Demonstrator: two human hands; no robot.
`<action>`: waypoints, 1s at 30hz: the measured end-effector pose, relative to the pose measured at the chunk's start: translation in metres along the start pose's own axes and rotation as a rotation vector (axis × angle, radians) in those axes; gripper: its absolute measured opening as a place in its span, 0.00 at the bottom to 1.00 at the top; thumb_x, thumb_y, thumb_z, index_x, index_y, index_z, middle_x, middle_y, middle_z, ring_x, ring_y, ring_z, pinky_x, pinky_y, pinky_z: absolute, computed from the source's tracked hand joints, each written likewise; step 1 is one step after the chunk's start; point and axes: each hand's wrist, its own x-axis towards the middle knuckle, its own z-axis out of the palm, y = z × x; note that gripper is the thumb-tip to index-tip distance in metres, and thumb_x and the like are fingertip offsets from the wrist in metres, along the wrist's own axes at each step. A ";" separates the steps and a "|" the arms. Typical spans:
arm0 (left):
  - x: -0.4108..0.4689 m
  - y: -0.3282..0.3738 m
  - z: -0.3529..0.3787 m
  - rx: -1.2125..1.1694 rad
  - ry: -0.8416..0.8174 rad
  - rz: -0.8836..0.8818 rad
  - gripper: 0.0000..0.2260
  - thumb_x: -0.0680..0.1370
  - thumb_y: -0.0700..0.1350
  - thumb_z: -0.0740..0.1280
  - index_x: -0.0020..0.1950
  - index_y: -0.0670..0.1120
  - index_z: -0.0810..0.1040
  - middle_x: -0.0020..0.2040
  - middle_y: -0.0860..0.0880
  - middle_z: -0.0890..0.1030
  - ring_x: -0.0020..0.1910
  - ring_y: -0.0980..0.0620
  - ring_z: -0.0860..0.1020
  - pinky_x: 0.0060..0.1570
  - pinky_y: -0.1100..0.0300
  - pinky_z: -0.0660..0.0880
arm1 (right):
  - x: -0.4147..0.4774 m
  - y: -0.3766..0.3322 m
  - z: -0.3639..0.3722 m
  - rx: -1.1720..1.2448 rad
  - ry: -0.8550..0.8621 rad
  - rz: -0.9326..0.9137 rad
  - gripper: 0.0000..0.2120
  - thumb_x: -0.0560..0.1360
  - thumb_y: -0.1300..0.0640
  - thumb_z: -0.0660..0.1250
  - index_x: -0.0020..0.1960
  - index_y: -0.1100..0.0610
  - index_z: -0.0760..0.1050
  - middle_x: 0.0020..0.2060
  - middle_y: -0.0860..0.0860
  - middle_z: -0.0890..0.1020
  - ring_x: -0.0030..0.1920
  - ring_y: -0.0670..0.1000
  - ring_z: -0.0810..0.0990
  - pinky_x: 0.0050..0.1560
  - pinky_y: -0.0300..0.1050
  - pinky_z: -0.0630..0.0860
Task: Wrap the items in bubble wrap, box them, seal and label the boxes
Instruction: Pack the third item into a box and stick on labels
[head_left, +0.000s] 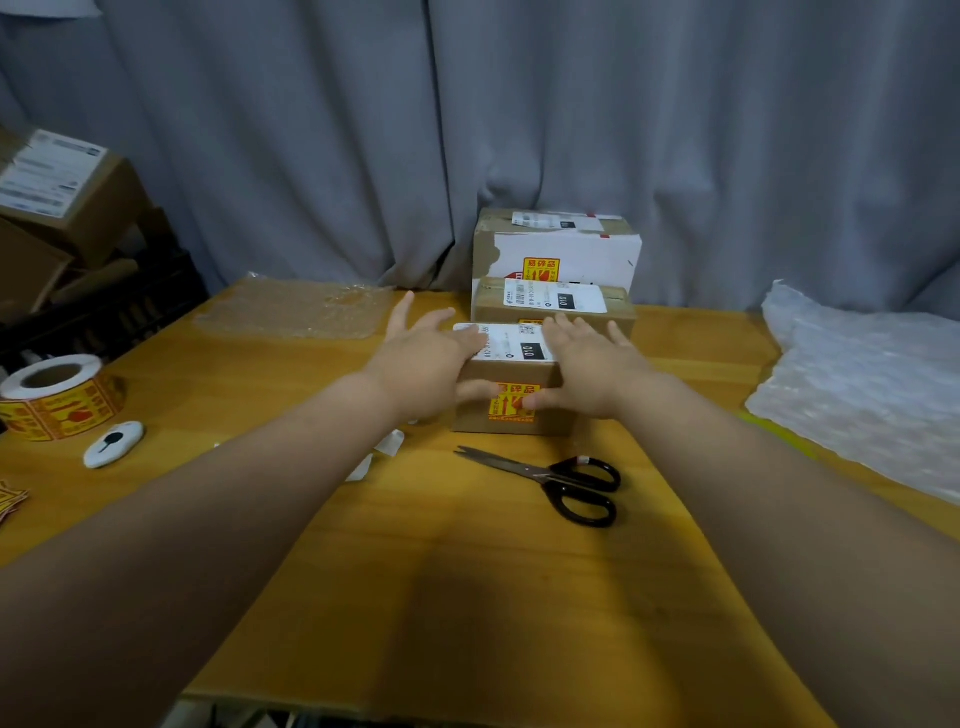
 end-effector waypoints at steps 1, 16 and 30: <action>-0.001 0.002 0.000 0.066 0.013 0.007 0.27 0.78 0.63 0.53 0.74 0.52 0.61 0.73 0.52 0.67 0.76 0.49 0.53 0.72 0.40 0.37 | -0.002 0.000 0.002 -0.007 0.016 0.004 0.50 0.71 0.32 0.63 0.78 0.56 0.42 0.78 0.53 0.47 0.78 0.52 0.46 0.76 0.59 0.42; 0.030 0.026 0.016 -0.099 0.344 -0.011 0.10 0.80 0.51 0.61 0.59 0.53 0.77 0.61 0.53 0.79 0.68 0.51 0.68 0.67 0.50 0.46 | 0.002 0.024 0.005 -0.208 0.173 0.102 0.37 0.76 0.34 0.55 0.74 0.59 0.60 0.74 0.55 0.64 0.77 0.55 0.52 0.75 0.60 0.44; 0.054 0.024 -0.006 -0.112 0.205 -0.059 0.15 0.77 0.59 0.62 0.58 0.51 0.76 0.60 0.51 0.75 0.61 0.49 0.68 0.62 0.48 0.57 | 0.007 0.044 -0.015 -0.017 0.128 0.134 0.31 0.76 0.37 0.59 0.72 0.54 0.62 0.72 0.55 0.66 0.73 0.57 0.60 0.74 0.58 0.54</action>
